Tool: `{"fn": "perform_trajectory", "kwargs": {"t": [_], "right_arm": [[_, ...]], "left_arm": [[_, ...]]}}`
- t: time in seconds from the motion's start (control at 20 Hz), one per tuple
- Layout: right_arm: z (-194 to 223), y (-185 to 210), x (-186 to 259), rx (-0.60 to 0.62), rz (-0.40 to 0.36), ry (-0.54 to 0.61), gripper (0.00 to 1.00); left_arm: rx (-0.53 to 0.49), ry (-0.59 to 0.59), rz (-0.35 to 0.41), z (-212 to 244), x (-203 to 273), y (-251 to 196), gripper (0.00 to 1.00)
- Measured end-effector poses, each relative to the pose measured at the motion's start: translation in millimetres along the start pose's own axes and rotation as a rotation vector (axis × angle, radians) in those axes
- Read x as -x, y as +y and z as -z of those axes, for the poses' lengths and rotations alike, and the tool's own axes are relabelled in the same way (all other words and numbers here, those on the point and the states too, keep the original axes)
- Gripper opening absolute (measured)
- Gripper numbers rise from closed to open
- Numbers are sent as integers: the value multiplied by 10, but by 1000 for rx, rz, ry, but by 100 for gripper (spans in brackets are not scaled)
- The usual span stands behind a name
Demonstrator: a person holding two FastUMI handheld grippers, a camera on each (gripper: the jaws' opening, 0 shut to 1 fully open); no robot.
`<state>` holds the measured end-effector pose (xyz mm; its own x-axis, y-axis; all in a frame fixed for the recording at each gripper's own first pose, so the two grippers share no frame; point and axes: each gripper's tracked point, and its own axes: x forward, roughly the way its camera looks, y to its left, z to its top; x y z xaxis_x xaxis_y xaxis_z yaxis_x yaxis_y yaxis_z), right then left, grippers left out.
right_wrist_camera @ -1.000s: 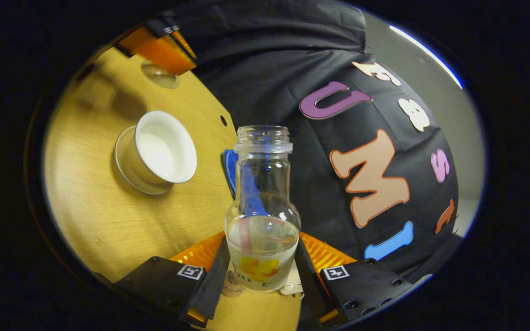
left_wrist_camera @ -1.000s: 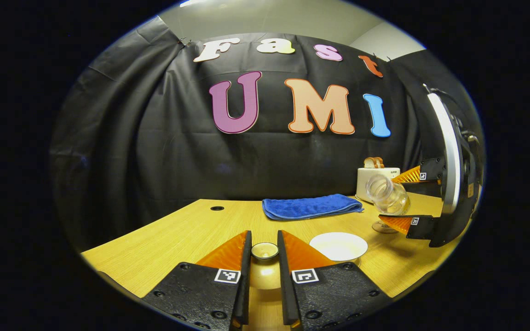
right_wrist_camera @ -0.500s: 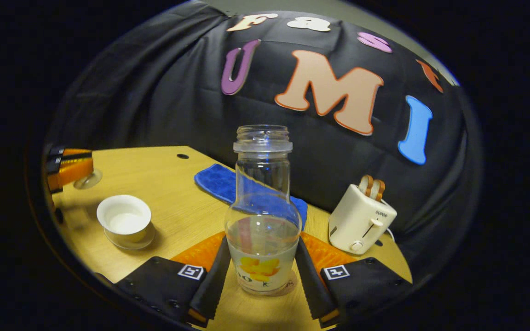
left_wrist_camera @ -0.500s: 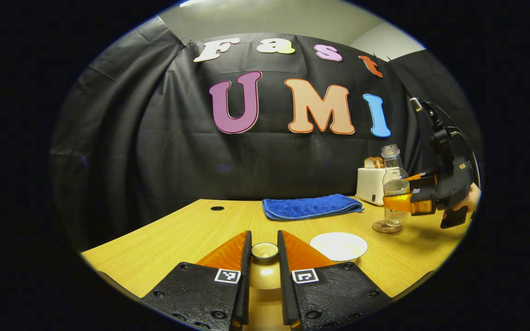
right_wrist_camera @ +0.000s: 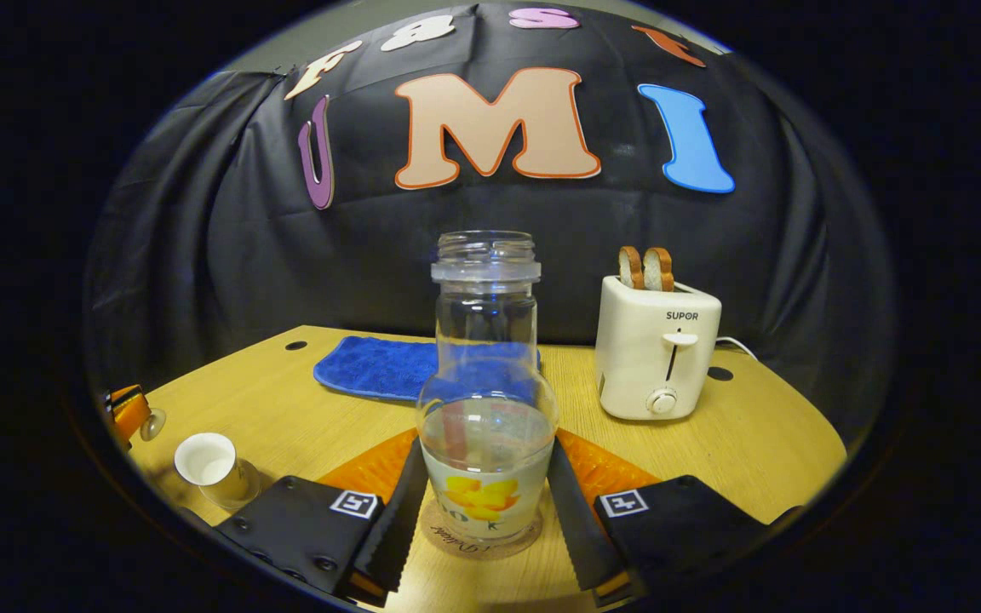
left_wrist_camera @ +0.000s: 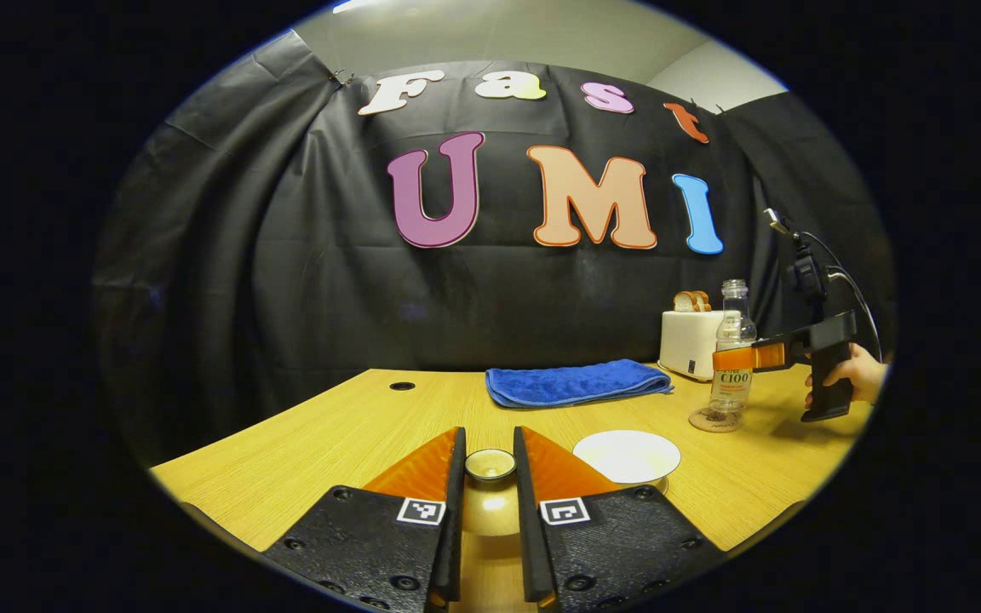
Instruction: Open the teacup lid with one hand, grasp the water bottle and pour water into the teacup with the other hand; after pouring, place the water bottle on the coaster and then close the teacup lid.
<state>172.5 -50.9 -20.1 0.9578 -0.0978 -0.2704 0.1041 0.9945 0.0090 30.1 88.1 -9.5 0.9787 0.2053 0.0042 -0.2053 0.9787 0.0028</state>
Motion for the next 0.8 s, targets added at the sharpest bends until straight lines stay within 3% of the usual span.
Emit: {"fn": "perform_trajectory", "kwargs": {"t": [0.8], "right_arm": [[60,41,-34,-3,-8,6,84]], "left_arm": [[1,1,-2,3,2,6,26]]}}
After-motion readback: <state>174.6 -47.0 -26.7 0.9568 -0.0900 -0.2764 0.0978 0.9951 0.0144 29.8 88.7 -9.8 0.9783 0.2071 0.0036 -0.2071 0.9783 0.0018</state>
